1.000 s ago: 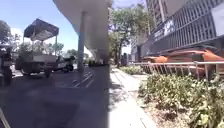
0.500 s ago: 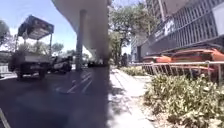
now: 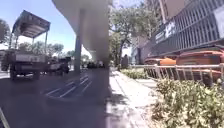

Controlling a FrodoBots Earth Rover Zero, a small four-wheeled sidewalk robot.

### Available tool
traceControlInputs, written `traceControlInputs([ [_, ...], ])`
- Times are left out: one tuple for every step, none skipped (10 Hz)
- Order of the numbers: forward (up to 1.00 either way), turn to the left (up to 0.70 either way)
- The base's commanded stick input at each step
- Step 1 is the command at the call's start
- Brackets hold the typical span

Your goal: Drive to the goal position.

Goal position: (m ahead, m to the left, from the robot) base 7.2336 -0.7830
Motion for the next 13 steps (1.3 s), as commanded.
traceControlInputs([
  [0.70, 0.14],
  [0.70, 0.09],
  [0.70, 0.00],
  [0.70, 0.00],
  [0.70, 0.00],
  [0.70, 0.00],
  [0.70, 0.00],
  [0.70, 0.00],
  [0.70, 0.00],
  [0.70, 0.00],
  [0.70, 0.00],
  [0.70, 0.00],
  [0.70, 0.00],
])
